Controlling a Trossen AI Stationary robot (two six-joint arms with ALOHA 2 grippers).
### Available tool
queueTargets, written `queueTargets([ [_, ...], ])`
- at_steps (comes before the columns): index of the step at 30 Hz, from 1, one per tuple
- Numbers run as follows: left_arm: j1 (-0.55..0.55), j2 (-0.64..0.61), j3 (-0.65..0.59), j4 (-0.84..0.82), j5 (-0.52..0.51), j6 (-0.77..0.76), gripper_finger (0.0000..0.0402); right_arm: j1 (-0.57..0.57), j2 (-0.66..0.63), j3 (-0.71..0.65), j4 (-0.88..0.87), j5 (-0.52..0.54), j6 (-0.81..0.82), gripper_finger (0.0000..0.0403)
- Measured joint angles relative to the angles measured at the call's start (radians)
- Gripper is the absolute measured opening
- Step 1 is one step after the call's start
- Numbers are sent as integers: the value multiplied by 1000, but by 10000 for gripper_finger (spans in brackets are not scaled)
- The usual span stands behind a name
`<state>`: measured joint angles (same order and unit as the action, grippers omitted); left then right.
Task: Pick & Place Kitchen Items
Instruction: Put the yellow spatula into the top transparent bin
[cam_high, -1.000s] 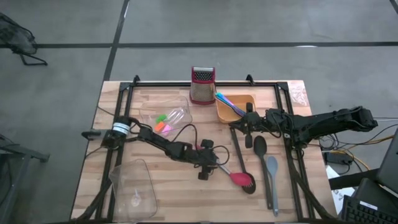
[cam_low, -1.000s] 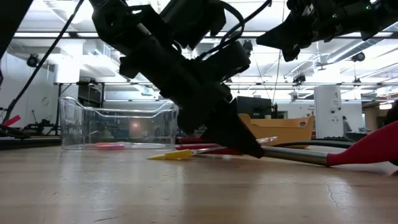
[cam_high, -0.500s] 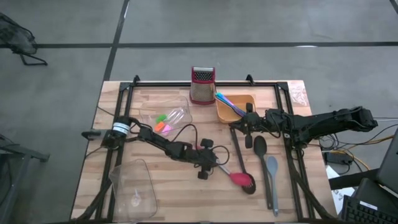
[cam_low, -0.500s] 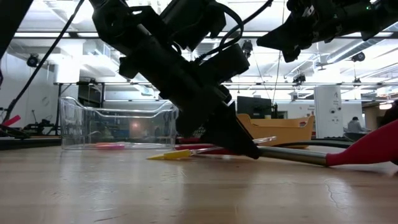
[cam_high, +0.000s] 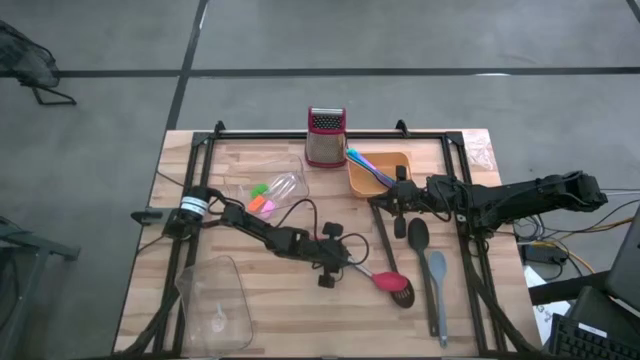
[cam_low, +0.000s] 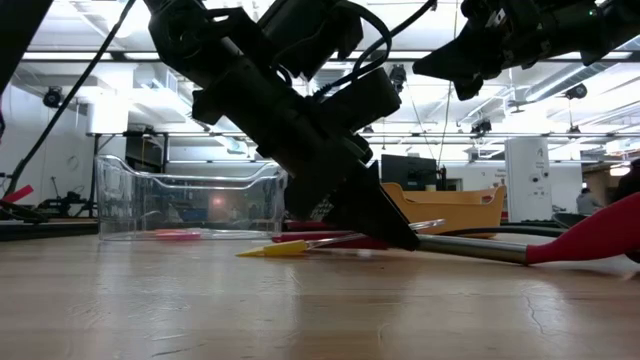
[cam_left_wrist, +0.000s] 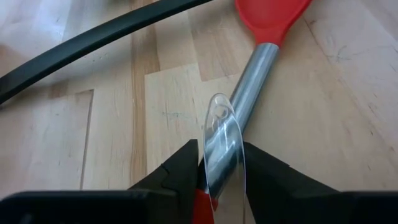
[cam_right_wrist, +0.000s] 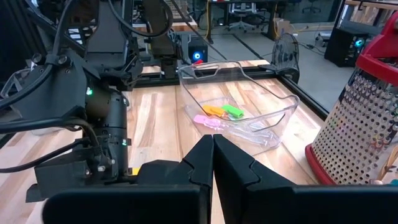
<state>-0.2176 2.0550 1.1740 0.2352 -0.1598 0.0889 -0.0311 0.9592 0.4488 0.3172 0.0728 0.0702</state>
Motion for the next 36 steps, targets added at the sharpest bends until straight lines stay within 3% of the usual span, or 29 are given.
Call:
queueTargets([
  [13, -1, -31, -2, -1, 1, 18, 116, 0, 0, 0, 0, 0, 0, 8],
  [25, 0, -32, -1, -28, 4, 14, 43, 0, 0, 0, 0, 0, 0, 8],
  [36, 0, -33, -1, -34, 4, 34, 21, 0, 0, 0, 0, 0, 0, 8],
])
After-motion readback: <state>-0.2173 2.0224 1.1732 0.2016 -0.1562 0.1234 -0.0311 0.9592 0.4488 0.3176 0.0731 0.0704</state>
